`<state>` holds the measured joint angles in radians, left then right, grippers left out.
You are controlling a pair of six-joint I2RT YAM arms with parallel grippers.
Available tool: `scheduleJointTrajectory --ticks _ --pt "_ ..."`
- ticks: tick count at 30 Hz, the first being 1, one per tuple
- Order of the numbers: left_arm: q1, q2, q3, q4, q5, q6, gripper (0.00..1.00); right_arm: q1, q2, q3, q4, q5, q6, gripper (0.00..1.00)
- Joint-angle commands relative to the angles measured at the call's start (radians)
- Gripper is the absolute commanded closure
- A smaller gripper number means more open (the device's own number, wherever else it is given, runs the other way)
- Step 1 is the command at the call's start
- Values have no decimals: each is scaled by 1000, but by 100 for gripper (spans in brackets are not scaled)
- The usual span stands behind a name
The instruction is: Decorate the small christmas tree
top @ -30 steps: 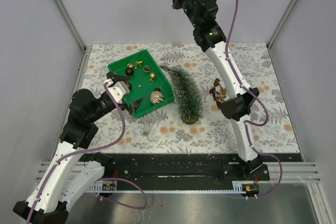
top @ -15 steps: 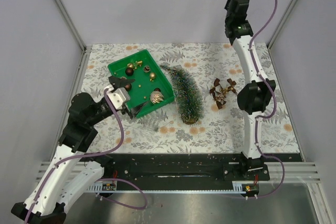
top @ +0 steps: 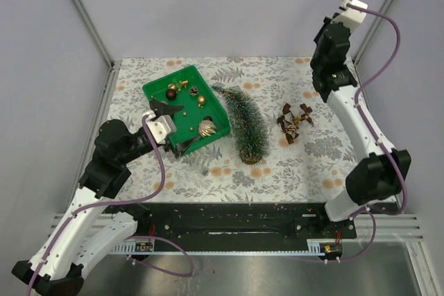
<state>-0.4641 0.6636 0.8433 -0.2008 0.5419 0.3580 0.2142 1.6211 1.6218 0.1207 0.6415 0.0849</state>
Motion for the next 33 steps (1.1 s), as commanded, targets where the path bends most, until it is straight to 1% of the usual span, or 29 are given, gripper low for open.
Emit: scheduleJointTrajectory --ticks 1,4,5,10,14,18,19,21,23,26,28,30,33 --pt "-31 7 85 -8 -16 -2 1 2 -128 -195 115 64 -14 100" --pt "-51 10 105 -12 -20 -11 1 22 -251 -373 164 112 -80 100" --pt "-60 10 106 -12 -25 -11 1 30 -294 -443 168 142 -79 100" --pt "-93 16 123 -18 -42 -24 1 51 -472 -609 71 205 -117 100" --pt "-128 22 134 -23 -40 -56 2 79 -584 -689 -1 239 -119 100" --pt "-183 34 145 -29 -48 -74 2 195 -699 -717 -114 313 -91 100" --pt "-198 40 149 -28 -54 -77 2 229 -737 -720 -198 320 -48 100" --pt "-225 59 157 -29 -71 -91 2 284 -811 -718 -306 319 15 100" --pt "-241 83 172 -23 -95 -151 1 312 -897 -718 -396 204 79 100" --pt "-261 102 185 -5 -89 -264 1 317 -1007 -735 -480 -59 153 100" --pt "-290 108 172 17 -76 -300 1 317 -1087 -755 -487 -261 164 100" --pt "-321 123 166 38 -74 -332 2 315 -1130 -754 -495 -427 164 100" --pt "-357 154 172 63 -56 -344 2 317 -1126 -720 -532 -603 177 100"
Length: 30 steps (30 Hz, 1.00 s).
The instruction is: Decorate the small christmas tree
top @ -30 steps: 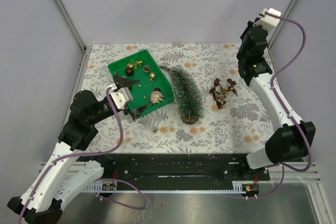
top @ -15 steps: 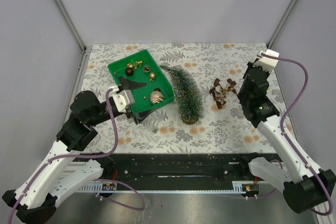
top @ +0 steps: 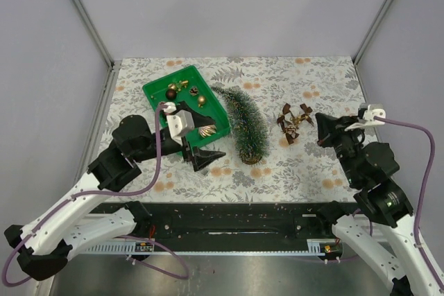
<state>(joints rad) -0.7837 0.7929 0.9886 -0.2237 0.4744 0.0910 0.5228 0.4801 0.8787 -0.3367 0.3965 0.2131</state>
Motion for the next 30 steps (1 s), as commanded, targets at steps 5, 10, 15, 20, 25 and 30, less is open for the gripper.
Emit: scheduleJointTrajectory --ticks 5,10,15,20,25,30 --pt "-65 75 42 133 58 -158 1 8 12 19 -59 -496 68 100" --pt "-86 97 13 182 72 -181 1 8 29 -1 -9 -617 92 100" --pt "-120 127 -11 219 67 -188 1 8 72 6 48 -728 111 100" --pt "-166 183 -15 280 49 -186 1 28 123 13 106 -785 123 100" --pt "-204 245 -4 313 24 -212 1 106 178 16 180 -749 115 100" --pt "-206 290 -1 342 -65 -229 1 288 251 43 218 -625 54 100"
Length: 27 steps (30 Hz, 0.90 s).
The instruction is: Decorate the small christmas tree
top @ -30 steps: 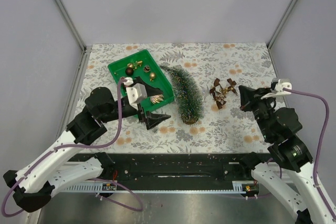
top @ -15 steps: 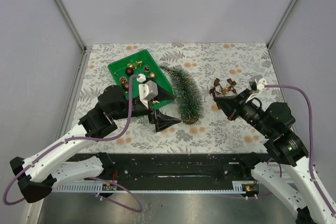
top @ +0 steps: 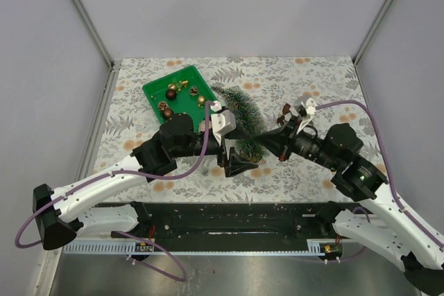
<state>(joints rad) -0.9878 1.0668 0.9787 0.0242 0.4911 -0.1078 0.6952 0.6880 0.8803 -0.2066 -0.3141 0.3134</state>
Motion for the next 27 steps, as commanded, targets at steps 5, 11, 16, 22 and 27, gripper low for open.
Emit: scheduleJointTrajectory --ticks 5,11,16,22,27 --pt "-8 33 15 112 -69 -49 1 237 105 66 104 184 -94 100" --pt "-12 27 -21 122 -33 -49 14 273 111 83 115 228 -129 100" --pt "-29 28 -49 138 -17 -23 15 273 110 94 121 221 -123 100" --pt "-43 62 -38 174 -72 -9 32 285 111 80 131 217 -111 100" --pt "-43 64 -34 183 -105 -18 53 290 85 63 127 236 -108 100"
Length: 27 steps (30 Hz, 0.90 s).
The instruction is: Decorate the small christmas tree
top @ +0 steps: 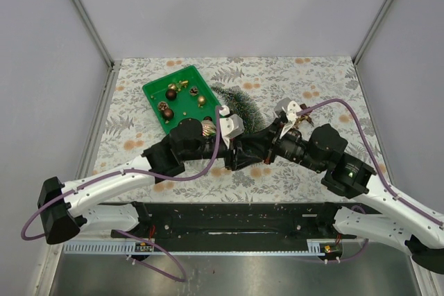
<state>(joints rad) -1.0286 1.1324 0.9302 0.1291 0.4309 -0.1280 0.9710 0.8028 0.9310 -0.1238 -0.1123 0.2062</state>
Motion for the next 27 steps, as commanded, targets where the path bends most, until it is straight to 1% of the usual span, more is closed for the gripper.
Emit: scheduleJointTrajectory --ticks 1,2,4,7,9,12,16,18,19,22,24,27 --pt "-2 0 10 83 -53 2 61 14 -33 11 43 34 1 100" --pt "-2 1 7 86 -60 2 71 15 -33 11 36 36 2 100" --pt "-2 0 6 84 -66 7 84 15 -39 5 33 42 1 100" --pt "-4 -5 4 75 -61 8 94 15 -48 2 21 56 -4 100" --pt "-4 -13 1 69 -60 16 98 15 -53 2 15 65 -5 96" --pt "-2 -23 -10 66 -54 25 100 15 -65 2 -5 72 -8 87" --pt "-4 -39 -24 64 -38 36 100 15 -83 -9 -45 86 -7 68" --pt "-4 -46 -33 63 -38 45 100 15 -105 -15 -71 97 -1 65" --pt "-4 -49 -36 64 -38 48 100 15 -114 -21 -82 103 4 62" --pt "-2 -60 -42 63 -34 51 100 15 -152 -27 -129 106 13 46" --pt "-2 -66 -48 63 -31 54 100 15 -177 -27 -169 108 16 42" --pt "-2 -74 -51 63 -31 59 100 15 -223 -27 -220 138 19 41"
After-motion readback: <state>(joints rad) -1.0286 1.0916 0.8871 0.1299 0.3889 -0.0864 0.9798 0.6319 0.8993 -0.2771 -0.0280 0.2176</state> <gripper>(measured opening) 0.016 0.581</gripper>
